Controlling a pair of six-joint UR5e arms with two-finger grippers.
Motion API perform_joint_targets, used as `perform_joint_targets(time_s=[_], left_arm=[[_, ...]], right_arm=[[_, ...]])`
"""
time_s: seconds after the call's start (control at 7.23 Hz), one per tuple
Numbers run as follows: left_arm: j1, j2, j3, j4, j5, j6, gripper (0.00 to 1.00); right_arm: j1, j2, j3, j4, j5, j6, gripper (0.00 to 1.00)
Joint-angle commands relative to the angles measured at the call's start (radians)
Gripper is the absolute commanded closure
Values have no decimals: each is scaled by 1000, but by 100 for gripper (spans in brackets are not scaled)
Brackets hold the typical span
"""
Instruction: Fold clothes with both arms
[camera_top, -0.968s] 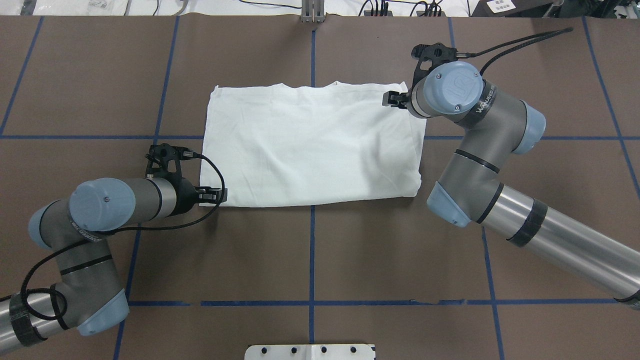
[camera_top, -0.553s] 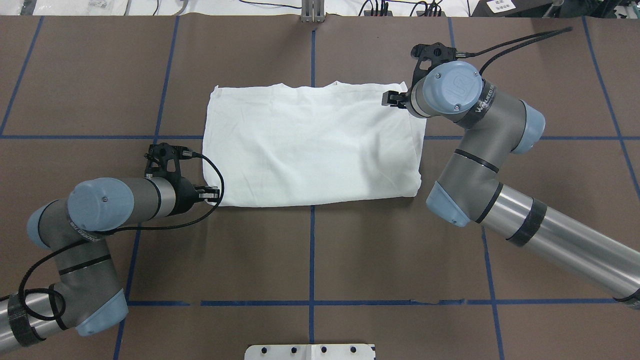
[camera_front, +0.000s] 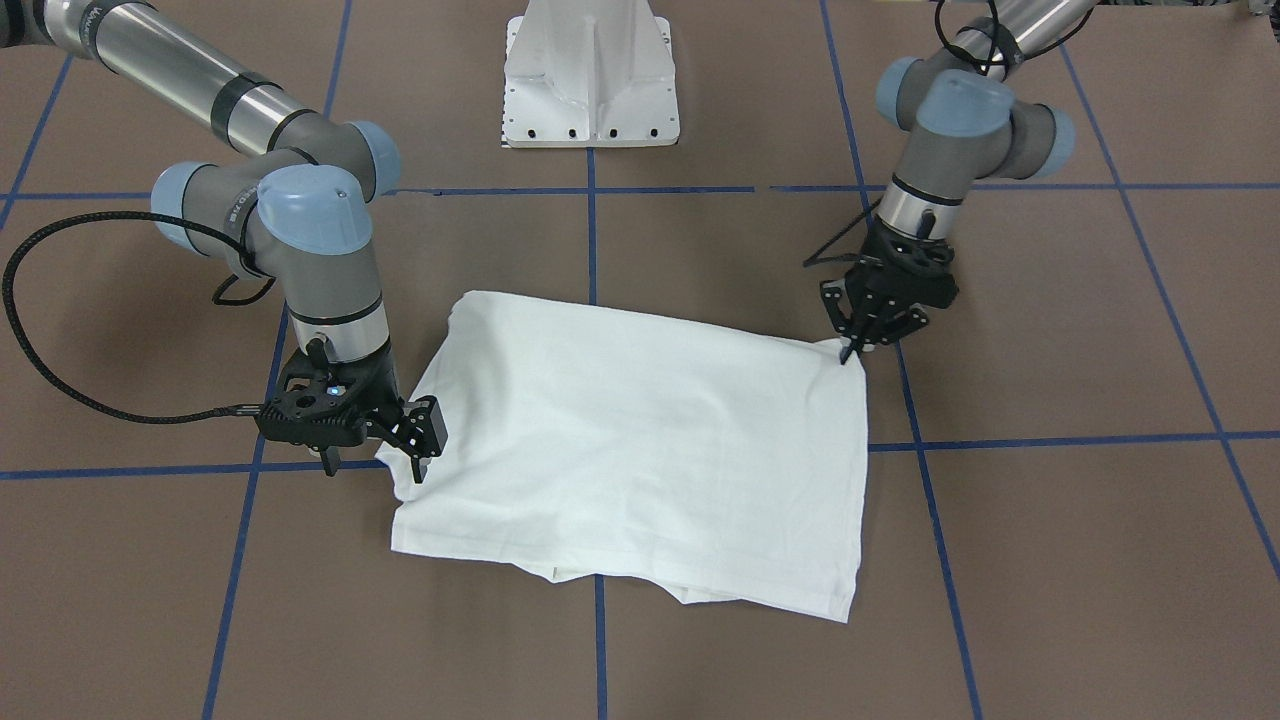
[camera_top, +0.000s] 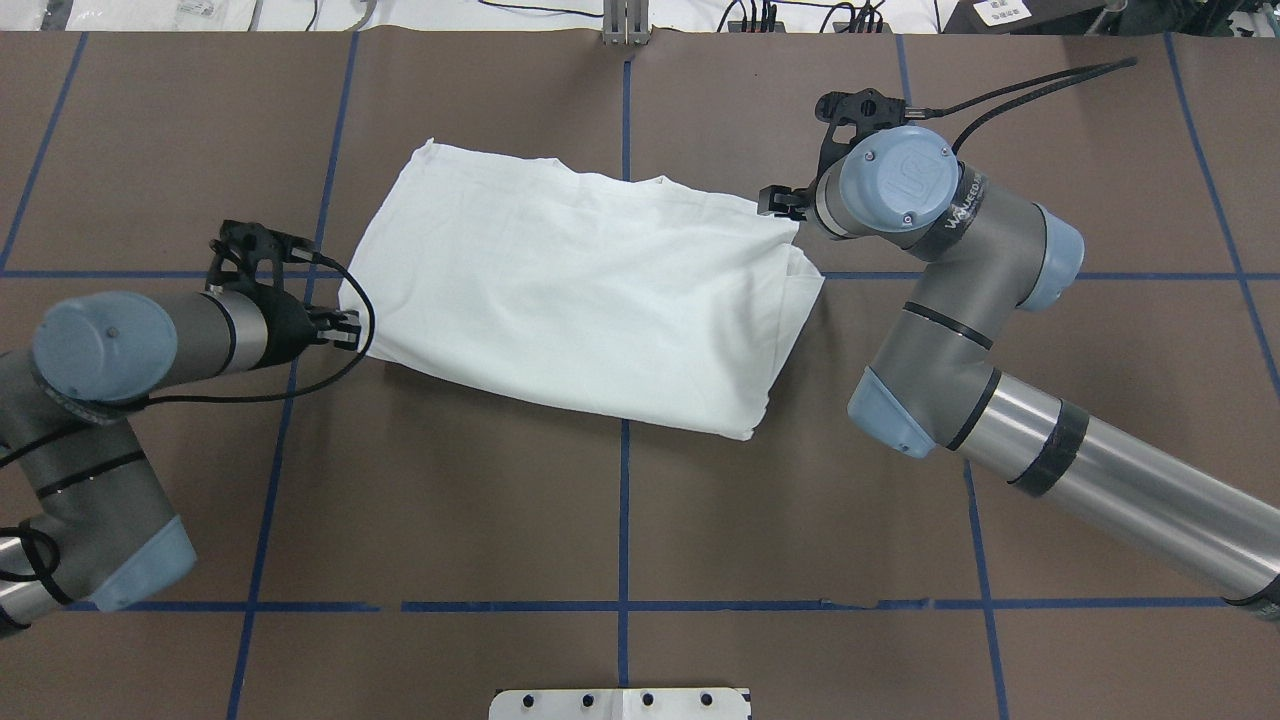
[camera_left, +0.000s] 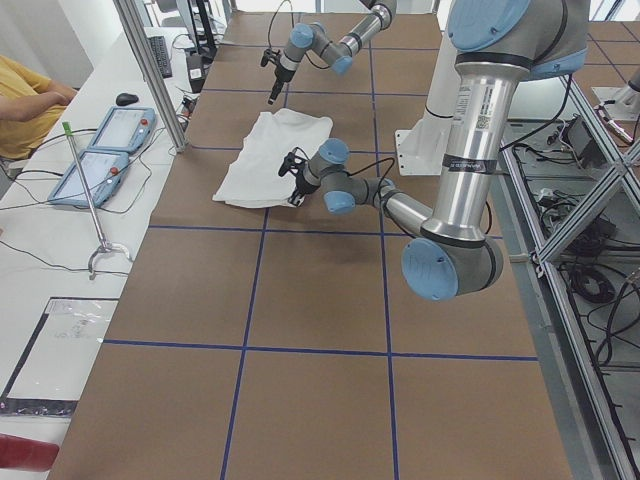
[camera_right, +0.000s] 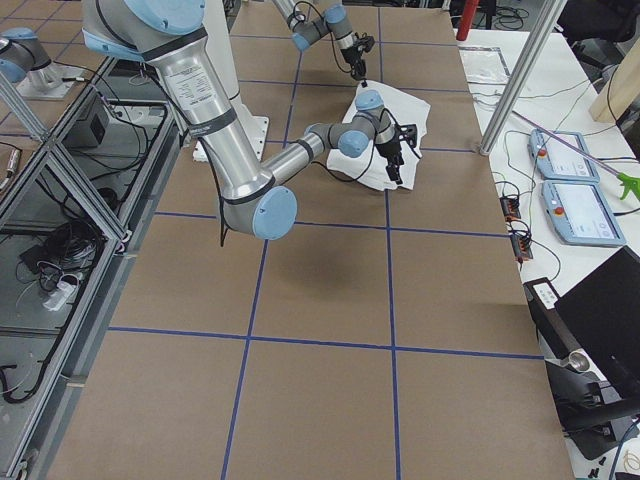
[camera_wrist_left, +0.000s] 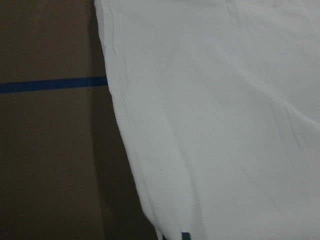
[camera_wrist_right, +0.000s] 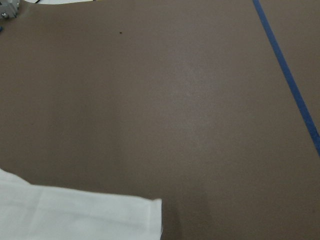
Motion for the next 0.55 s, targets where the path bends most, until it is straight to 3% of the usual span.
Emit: perform_joint_targets(time_s=[0.0, 0.41], left_arm=[[-222, -126, 197, 1, -28, 230, 100], [-272, -517, 709, -10, 14, 249, 100]], right_arm=[[-12, 8, 3, 0, -2, 10, 0], [-40, 11, 24, 0, -9, 21, 0]])
